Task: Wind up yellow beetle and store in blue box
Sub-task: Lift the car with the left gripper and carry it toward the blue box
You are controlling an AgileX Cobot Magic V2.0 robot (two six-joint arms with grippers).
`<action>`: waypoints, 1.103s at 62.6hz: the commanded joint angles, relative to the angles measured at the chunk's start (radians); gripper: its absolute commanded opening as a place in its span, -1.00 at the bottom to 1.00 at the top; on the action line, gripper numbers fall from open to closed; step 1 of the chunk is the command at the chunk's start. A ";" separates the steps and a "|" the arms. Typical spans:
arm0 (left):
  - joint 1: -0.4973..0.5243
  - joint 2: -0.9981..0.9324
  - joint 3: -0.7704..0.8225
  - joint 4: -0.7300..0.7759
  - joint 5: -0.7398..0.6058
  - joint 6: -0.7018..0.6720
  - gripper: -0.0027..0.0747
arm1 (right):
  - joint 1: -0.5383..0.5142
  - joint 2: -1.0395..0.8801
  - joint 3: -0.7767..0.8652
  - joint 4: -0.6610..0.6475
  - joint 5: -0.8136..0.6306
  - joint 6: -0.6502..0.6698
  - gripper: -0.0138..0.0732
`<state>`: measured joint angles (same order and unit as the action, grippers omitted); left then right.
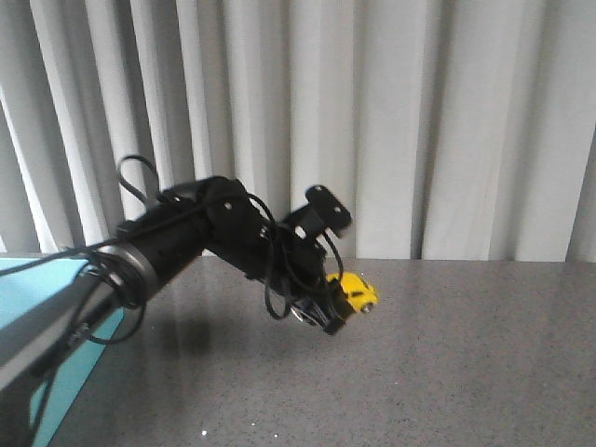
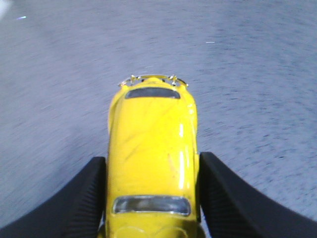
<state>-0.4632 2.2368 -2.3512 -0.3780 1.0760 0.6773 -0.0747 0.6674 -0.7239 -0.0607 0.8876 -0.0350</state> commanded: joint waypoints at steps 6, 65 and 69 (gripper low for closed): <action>0.106 -0.192 -0.035 0.172 0.024 -0.265 -0.13 | 0.002 0.000 -0.023 -0.010 -0.055 0.001 0.56; 0.722 -0.228 0.428 0.238 -0.073 -0.432 -0.13 | 0.002 0.000 -0.023 -0.010 -0.055 0.001 0.56; 0.722 -0.202 0.455 0.243 -0.119 -0.432 -0.13 | 0.002 0.000 -0.023 -0.010 -0.055 0.001 0.56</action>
<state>0.2625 2.0561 -1.9132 -0.1212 1.0755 0.2555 -0.0747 0.6674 -0.7239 -0.0607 0.8876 -0.0350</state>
